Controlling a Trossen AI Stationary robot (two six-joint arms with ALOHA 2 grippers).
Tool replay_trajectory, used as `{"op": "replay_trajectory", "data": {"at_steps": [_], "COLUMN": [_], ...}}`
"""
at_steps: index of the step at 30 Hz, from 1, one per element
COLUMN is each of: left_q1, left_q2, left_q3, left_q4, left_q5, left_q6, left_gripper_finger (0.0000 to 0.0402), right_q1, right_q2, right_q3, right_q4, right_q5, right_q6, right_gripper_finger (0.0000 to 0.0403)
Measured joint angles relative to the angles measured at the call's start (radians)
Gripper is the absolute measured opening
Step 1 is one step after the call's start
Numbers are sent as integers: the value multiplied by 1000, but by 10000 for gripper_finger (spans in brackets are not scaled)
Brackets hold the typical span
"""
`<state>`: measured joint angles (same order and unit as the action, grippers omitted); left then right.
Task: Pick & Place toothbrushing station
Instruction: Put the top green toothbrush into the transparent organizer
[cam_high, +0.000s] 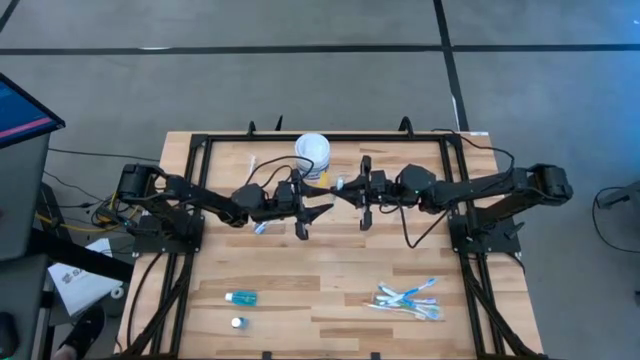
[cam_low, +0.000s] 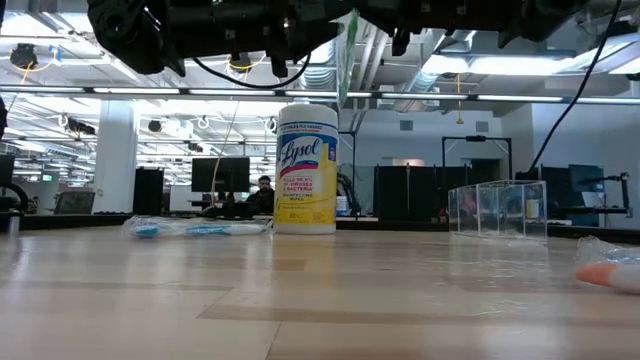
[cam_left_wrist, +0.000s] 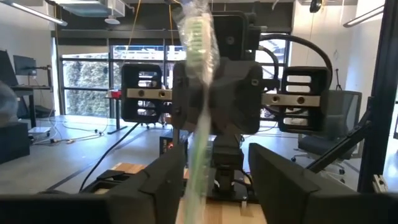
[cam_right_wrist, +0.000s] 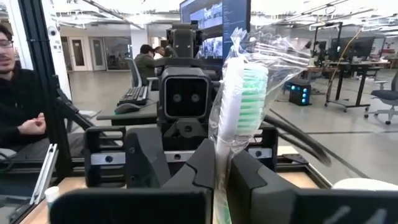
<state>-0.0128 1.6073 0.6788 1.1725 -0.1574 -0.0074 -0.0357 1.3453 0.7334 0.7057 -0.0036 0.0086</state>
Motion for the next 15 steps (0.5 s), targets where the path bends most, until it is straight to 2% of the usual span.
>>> {"op": "replay_trajectory", "data": {"at_steps": [6, 11, 15], "left_q1": [0, 0, 0], "left_q2": [0, 0, 0], "left_q3": [-8, -8, -8], "left_q4": [-8, -7, -6], "left_q5": [0, 0, 0], "left_q6": [-8, -8, -8], "left_gripper_finger": [202, 202, 198], "right_q1": [1, 0, 1], "right_q2": [-68, -168, -235], "right_q3": [-3, -3, -3], "right_q4": [-111, -258, -357], "right_q5": [0, 7, 55], "right_q6": [-2, -17, -34], "right_gripper_finger": [5, 5, 5]}}
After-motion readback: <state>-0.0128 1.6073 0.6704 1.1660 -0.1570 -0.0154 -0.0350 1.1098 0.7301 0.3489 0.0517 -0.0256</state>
